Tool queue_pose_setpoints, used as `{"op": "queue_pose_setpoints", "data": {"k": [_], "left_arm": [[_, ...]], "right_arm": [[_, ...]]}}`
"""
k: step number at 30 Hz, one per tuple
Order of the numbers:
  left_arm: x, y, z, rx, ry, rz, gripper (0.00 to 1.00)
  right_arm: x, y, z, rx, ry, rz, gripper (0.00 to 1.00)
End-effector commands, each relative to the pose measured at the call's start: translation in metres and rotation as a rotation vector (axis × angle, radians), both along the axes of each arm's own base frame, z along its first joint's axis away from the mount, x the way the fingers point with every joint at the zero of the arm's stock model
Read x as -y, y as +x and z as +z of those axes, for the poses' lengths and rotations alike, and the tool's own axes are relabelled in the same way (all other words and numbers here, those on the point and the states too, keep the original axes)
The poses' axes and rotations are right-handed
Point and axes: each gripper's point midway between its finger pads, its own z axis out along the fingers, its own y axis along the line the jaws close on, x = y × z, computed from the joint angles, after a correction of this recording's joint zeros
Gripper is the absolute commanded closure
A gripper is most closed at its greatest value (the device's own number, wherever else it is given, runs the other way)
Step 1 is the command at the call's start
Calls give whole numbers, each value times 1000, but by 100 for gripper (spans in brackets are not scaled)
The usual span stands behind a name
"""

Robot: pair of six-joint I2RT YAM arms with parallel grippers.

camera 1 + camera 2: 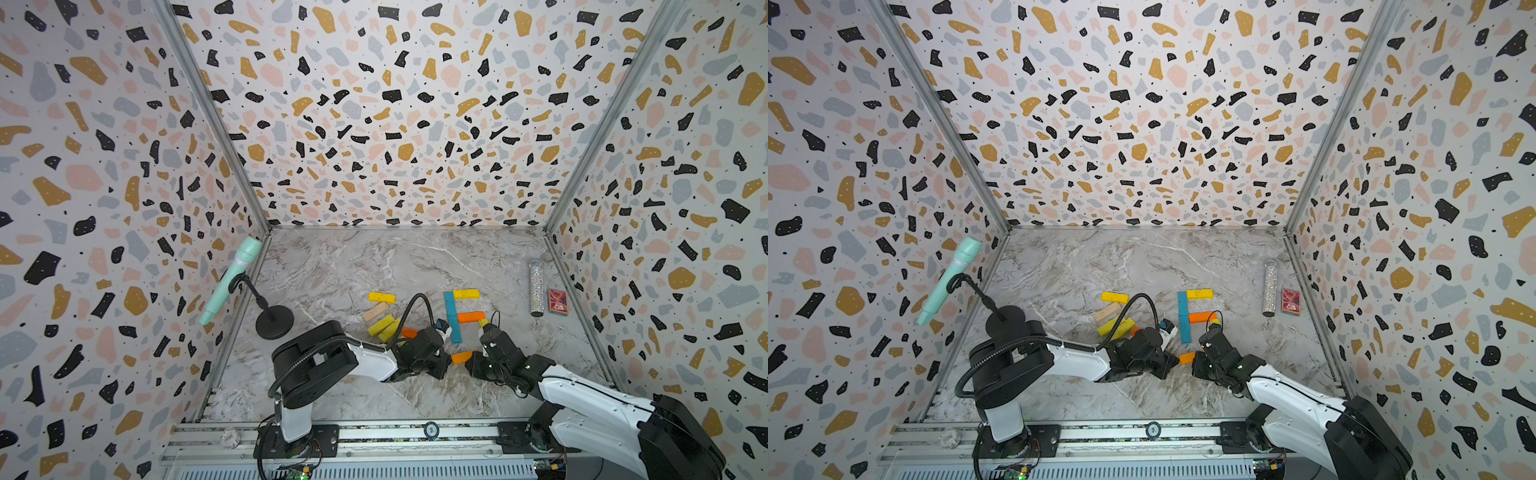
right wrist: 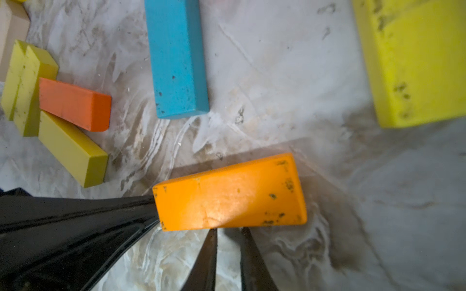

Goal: Assemble the number 6 with building blocks
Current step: Assemble the building block at the center of the board.

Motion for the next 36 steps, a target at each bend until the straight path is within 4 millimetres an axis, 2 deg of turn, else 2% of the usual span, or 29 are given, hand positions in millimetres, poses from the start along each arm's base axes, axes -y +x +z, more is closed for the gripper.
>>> {"op": "queue_pose_setpoints", "data": {"k": [1, 11, 20, 36], "left_arm": [[7, 5, 3, 20, -7, 1, 100], [4, 21, 0, 32, 5, 32, 100], [10, 21, -2, 24, -16, 26, 100], [8, 28, -9, 16, 1, 48, 100]], "right_arm": [[11, -10, -12, -36, -49, 7, 80], [13, -7, -18, -43, -47, 10, 80], [22, -2, -16, -41, -48, -3, 80], [20, 2, -18, -36, -45, 12, 79]]}}
